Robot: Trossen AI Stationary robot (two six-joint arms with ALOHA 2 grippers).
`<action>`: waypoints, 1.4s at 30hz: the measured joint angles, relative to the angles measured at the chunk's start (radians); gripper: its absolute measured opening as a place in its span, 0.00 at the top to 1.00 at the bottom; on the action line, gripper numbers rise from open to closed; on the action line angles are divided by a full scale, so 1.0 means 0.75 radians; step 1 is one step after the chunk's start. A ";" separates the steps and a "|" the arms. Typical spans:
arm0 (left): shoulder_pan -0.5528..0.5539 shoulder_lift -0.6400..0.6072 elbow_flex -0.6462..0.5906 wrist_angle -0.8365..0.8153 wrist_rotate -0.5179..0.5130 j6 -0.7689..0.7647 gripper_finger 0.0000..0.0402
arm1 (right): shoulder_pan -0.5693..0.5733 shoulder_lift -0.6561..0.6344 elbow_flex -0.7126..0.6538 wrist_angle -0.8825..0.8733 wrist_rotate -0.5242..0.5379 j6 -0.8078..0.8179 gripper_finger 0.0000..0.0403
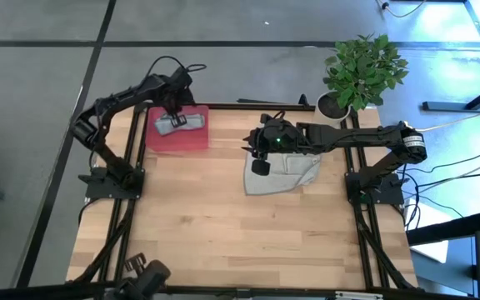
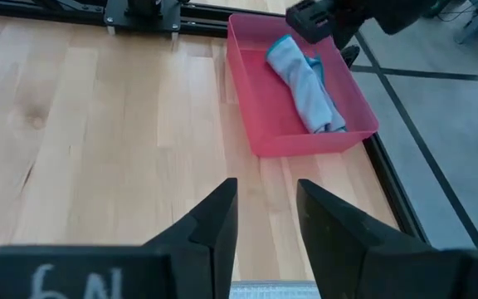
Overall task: Roll microfiber towels into tight, uniform cylinder then place into a basket
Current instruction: Put the blue towel into the pink bin, then fold the gray towel
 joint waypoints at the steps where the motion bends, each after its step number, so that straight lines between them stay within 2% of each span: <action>1: -0.019 -0.016 0.000 -0.018 0.016 -0.024 1.00 | 0.000 0.000 0.000 -0.004 0.000 0.000 0.69; 6: -0.152 -0.118 -0.008 -0.121 0.165 -0.176 1.00 | 0.001 -0.006 0.000 -0.130 0.001 -0.032 0.69; 10: -0.338 -0.220 -0.090 -0.052 0.255 -0.258 1.00 | 0.001 -0.032 0.000 -0.331 0.001 0.041 0.69; 18: -0.830 -0.317 -0.269 0.309 0.257 -0.480 1.00 | 0.085 -0.074 0.000 -0.763 0.001 0.271 0.69; 25: -1.148 -0.282 -0.318 0.621 0.255 -0.560 1.00 | 0.222 -0.076 0.000 -0.903 0.014 0.465 0.69; 28: -1.229 -0.280 -0.318 0.741 0.254 -0.530 1.00 | 0.301 -0.084 0.000 -0.969 0.012 0.520 0.69; 31: -1.277 -0.270 -0.317 0.849 0.250 -0.555 0.98 | 0.378 -0.103 0.000 -0.996 0.086 0.588 0.69; 36: -1.322 -0.221 -0.319 0.973 0.245 -0.571 0.88 | 0.478 -0.162 -0.001 -1.048 0.156 0.686 0.69; 42: -1.356 -0.037 -0.317 1.167 0.243 -0.526 0.75 | 0.561 -0.249 -0.001 -1.100 0.188 0.845 0.69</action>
